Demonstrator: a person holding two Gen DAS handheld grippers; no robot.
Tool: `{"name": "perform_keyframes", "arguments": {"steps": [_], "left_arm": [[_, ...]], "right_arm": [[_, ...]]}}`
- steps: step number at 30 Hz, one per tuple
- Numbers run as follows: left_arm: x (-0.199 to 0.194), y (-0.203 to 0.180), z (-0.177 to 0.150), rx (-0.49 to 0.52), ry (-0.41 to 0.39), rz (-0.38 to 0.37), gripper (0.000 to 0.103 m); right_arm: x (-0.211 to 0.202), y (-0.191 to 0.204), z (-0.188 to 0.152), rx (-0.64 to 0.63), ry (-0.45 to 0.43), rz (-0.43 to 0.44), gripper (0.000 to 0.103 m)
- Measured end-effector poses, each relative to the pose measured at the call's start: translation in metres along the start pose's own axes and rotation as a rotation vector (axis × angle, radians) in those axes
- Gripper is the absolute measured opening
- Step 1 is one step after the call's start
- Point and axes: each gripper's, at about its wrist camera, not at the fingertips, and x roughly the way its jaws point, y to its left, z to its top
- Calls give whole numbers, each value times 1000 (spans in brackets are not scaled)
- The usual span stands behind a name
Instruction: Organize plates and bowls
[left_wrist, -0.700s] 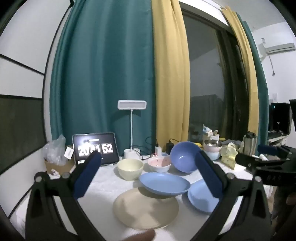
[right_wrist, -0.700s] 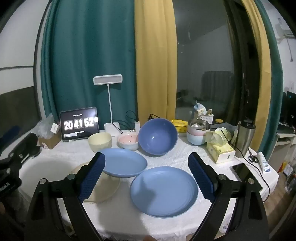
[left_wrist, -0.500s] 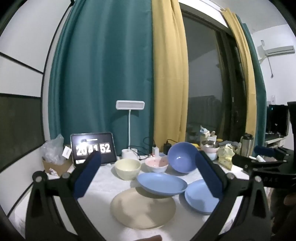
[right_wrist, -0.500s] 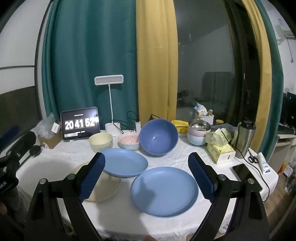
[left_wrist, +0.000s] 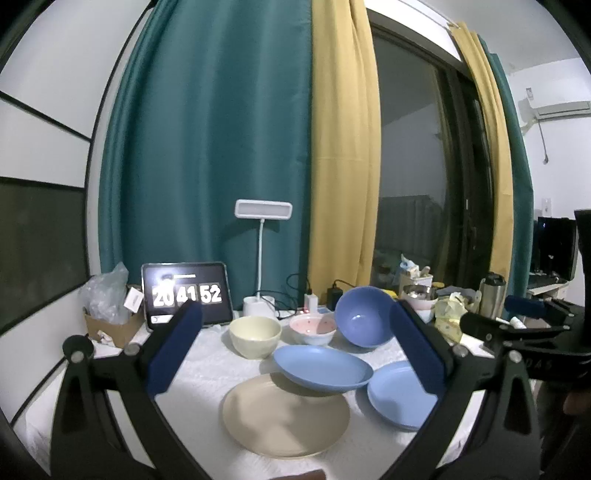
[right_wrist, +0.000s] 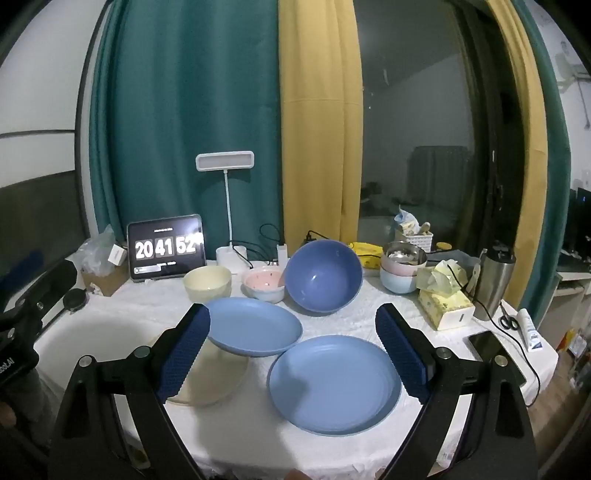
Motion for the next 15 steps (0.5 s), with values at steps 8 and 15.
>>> {"name": "perform_keyframes", "arguments": {"steps": [8,15], "left_arm": [[-2,1,-5,-10,3,7,102],[-3,3,-4,-16,5,10,102]], "right_arm": [[0,3,1,-3,-1,1,93],[0,4,1,-3,-2,0,93]]}}
